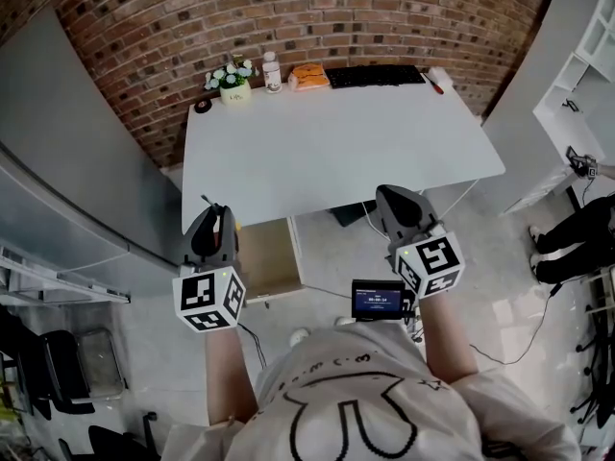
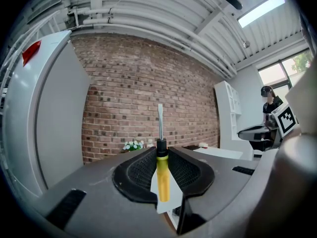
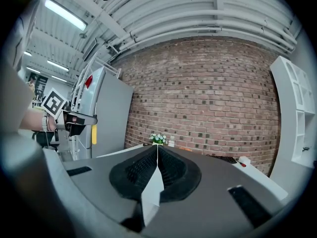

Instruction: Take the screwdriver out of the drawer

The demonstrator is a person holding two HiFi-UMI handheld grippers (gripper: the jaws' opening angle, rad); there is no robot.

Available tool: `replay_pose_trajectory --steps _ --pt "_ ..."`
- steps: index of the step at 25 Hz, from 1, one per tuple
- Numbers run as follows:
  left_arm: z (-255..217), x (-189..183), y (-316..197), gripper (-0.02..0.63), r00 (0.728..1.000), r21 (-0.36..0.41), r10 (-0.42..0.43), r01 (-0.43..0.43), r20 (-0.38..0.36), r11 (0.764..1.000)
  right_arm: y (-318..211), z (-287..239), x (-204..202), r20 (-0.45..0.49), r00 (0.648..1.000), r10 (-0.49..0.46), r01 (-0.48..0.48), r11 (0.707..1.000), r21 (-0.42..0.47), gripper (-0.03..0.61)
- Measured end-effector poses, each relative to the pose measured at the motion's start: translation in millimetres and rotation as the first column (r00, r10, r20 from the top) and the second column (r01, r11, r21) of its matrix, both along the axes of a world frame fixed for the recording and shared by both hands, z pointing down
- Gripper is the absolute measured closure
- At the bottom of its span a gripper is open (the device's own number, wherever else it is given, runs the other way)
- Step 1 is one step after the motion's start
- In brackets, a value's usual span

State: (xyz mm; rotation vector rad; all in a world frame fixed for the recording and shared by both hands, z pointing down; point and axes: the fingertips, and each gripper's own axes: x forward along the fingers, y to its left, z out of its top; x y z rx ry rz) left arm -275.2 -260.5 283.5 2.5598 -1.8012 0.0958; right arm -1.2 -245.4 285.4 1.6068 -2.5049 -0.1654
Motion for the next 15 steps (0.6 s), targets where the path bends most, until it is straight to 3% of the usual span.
replay_pose_trajectory --steps 15 --pt "-2.9 2.8 -1.8 0.534 1.0 0.002 0.007 -0.007 0.007 1.0 -0.1 1.7 -0.4 0.0 1.0 0.0 0.0 1.0 -0.014 0.558"
